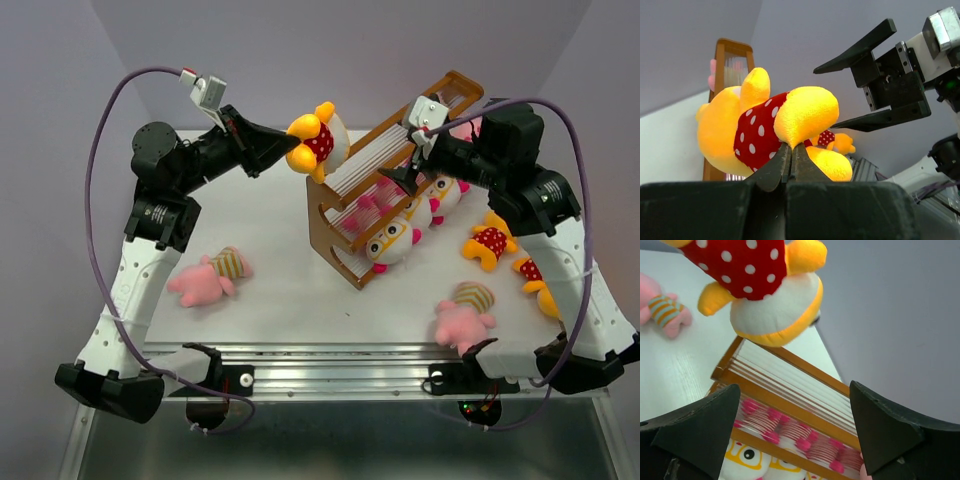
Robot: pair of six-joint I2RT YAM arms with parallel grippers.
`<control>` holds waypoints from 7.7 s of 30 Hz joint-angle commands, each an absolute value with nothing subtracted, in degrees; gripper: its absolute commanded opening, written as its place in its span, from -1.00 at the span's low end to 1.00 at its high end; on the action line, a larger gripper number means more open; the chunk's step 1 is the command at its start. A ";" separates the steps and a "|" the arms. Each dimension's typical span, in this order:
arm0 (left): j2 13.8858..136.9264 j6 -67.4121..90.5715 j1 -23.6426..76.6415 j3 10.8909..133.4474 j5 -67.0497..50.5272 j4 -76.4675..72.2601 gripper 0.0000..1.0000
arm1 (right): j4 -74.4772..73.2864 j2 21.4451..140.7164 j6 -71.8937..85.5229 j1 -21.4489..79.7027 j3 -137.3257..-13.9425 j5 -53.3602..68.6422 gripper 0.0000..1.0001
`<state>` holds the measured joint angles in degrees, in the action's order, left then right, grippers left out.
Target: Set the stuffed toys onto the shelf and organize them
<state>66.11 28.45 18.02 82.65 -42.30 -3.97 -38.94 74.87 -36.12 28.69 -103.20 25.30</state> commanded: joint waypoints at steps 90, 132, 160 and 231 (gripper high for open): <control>45.88 13.62 10.63 68.12 -13.53 8.09 0.71 | -55.36 84.37 1.41 -21.88 -101.69 35.49 -0.99; 44.73 16.17 10.63 67.67 -13.54 9.84 0.71 | -52.21 100.63 -12.30 -1.41 -112.59 27.78 -0.99; 45.09 17.40 10.55 66.27 -14.24 8.26 0.70 | -45.35 103.89 -12.48 0.18 -108.90 23.91 0.03; 40.25 30.50 10.63 50.45 -20.30 0.53 0.96 | -42.90 95.80 -4.49 -22.76 -74.53 15.56 0.70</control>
